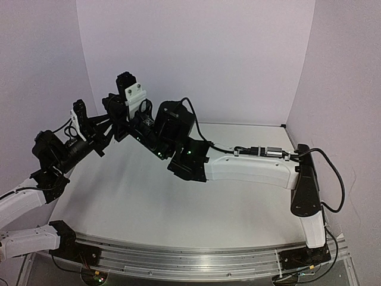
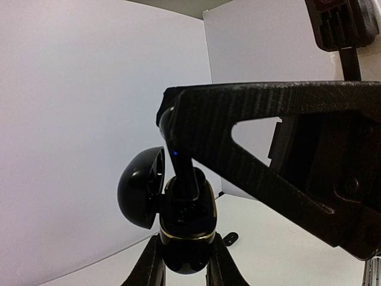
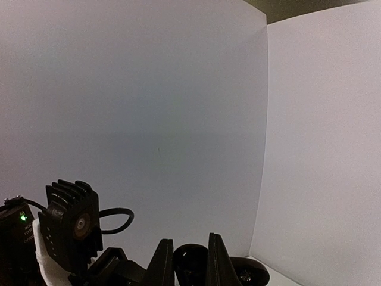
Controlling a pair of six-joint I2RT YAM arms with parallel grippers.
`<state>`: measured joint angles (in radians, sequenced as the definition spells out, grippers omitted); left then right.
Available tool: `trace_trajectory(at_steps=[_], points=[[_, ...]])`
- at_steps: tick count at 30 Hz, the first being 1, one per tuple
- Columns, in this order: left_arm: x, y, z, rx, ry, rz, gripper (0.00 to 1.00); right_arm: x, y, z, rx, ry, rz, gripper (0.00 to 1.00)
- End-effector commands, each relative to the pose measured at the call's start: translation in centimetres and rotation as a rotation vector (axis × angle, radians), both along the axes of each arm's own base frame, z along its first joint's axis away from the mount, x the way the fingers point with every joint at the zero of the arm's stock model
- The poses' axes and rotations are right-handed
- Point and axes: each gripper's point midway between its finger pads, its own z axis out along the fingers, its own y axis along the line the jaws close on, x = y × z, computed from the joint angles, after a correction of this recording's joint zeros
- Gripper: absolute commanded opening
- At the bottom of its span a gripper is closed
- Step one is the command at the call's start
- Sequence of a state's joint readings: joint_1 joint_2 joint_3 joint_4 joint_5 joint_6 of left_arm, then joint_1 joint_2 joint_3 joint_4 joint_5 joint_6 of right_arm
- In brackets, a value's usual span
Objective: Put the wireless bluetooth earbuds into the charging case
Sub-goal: Insert the left earbud into the left side groove of the charging case.
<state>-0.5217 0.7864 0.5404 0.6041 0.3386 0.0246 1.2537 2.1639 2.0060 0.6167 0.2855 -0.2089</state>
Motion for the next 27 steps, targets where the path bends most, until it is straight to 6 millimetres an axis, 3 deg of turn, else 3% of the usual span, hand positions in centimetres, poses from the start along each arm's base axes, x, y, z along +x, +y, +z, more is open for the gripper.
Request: trace_trajectory(at_steps=[1, 16, 27], points=[[-0.7, 0.6, 3.2, -0.055, -0.075, 0.001, 0.0, -0.4, -0.2, 0.5, 0.028, -0.018, 0.005, 0.0], [-0.7, 0.7, 3.4, -0.059, -0.082, 0.004, 0.0, 0.0, -0.2, -0.7, -0.009, -0.017, -0.026, 0.0], [-0.8, 0.8, 3.6, -0.066, -0.09, 0.006, 0.0, 0.9, -0.3, 0.1, 0.031, -0.007, -0.071, 0.0]])
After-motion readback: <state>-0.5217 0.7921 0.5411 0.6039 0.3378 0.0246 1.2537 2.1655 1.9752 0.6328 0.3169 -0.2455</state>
